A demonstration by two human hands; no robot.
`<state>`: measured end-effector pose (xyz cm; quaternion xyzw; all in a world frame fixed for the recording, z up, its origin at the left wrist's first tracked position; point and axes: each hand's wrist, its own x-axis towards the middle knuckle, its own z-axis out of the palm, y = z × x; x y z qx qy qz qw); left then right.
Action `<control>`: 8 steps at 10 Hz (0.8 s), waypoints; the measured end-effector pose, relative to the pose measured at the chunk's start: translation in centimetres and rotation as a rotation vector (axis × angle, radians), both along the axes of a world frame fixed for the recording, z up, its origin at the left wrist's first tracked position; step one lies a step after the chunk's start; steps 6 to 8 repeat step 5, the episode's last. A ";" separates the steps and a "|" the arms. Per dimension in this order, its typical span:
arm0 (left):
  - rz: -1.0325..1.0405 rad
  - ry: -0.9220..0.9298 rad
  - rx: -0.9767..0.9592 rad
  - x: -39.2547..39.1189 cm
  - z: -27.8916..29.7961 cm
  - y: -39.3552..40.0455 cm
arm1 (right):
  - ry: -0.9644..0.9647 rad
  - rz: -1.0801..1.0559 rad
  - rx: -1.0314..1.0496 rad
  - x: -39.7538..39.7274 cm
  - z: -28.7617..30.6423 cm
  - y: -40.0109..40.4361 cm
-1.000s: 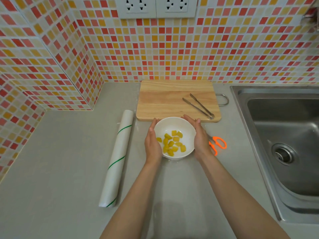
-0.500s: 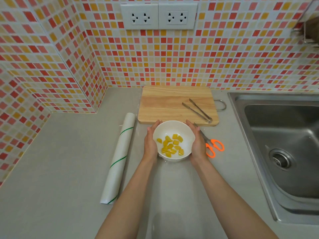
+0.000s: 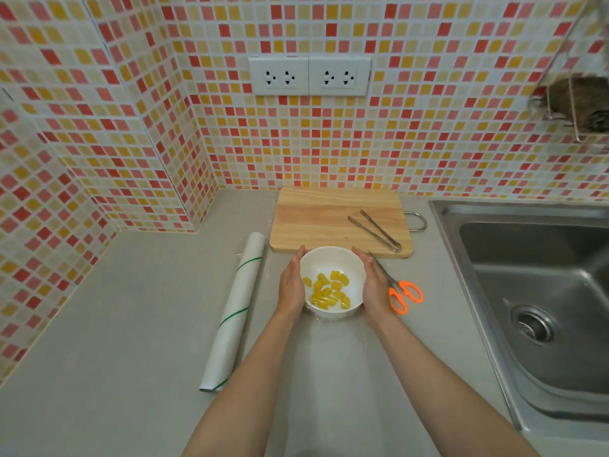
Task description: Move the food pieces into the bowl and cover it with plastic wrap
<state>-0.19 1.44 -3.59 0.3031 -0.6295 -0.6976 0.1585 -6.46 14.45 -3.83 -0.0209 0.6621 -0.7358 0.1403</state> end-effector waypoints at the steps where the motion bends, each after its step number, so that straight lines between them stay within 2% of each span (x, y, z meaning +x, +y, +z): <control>1: -0.042 -0.053 -0.075 0.5 0.4 -0.5 | -0.087 0.071 0.019 -0.4 0.9 0.6; 2: -0.108 -0.066 -0.228 0.6 1.4 -1.9 | 0.009 0.127 0.108 -1.9 2.6 0.9; 3: -0.148 -0.054 -0.492 -1.1 4.4 -4.3 | 0.186 0.201 0.245 -4.3 6.5 -0.3; 4: -0.194 -0.061 -0.827 -4.8 10.8 -6.8 | 0.427 0.255 0.435 -7.5 12.8 -2.8; 5: -0.257 -0.062 -1.035 -8.1 18.3 -8.8 | 0.711 0.269 0.660 -10.4 20.3 -4.9; 8: -0.257 -0.062 -1.035 -8.1 18.3 -8.8 | 0.711 0.269 0.660 -10.4 20.3 -4.9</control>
